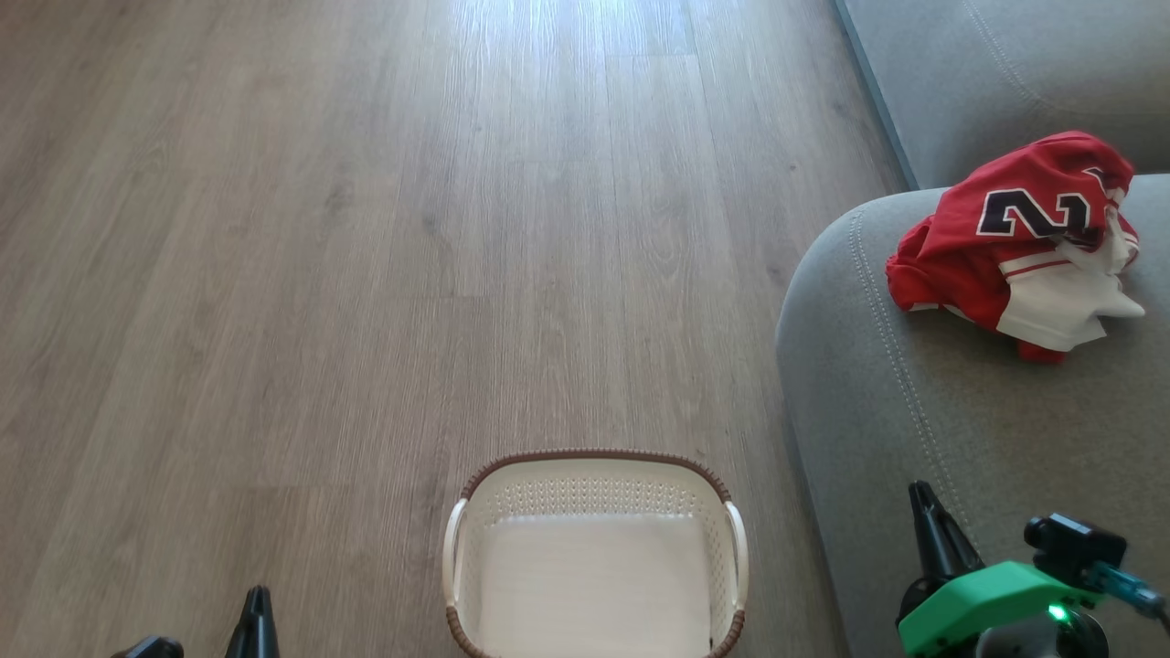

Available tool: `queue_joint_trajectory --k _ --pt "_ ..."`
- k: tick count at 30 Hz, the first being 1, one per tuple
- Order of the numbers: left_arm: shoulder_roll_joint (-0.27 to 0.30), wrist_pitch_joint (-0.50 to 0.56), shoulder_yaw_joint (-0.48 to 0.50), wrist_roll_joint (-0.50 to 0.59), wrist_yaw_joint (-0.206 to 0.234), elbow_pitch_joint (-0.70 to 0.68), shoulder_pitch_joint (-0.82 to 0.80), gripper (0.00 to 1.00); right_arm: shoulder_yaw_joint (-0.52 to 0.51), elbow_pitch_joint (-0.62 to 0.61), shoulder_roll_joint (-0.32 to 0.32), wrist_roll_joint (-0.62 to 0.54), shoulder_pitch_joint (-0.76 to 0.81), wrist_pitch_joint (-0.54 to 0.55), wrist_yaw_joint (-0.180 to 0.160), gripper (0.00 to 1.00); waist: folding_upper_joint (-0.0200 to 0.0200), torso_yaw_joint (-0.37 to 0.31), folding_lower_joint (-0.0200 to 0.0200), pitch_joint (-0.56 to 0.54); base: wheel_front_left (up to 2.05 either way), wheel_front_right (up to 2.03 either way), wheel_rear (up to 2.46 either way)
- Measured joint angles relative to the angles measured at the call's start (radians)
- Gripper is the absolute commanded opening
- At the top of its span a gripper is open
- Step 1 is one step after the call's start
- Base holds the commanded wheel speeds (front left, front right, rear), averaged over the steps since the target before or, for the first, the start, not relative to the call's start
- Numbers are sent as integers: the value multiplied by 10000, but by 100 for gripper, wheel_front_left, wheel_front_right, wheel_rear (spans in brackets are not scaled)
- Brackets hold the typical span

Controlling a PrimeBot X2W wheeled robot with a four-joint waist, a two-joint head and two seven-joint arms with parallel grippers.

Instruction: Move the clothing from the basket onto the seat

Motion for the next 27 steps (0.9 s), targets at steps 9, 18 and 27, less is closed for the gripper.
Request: queue_joint_trajectory --k 9,18,27 --pt "-213 251 326 -732 -238 -100 -35 0 -79 -86 2 1022 -212 192 0 0 0 -44 0 60 0 0 0" --pt "-403 527 694 -1546 -491 -169 -221 0 -169 -123 2 2174 -223 454 0 0 0 -94 0 126 0 0 0" --pt "-594 792 1045 -2282 -686 -251 -264 0 -305 -188 2 3218 -443 646 0 0 0 -138 0 187 0 0 0"
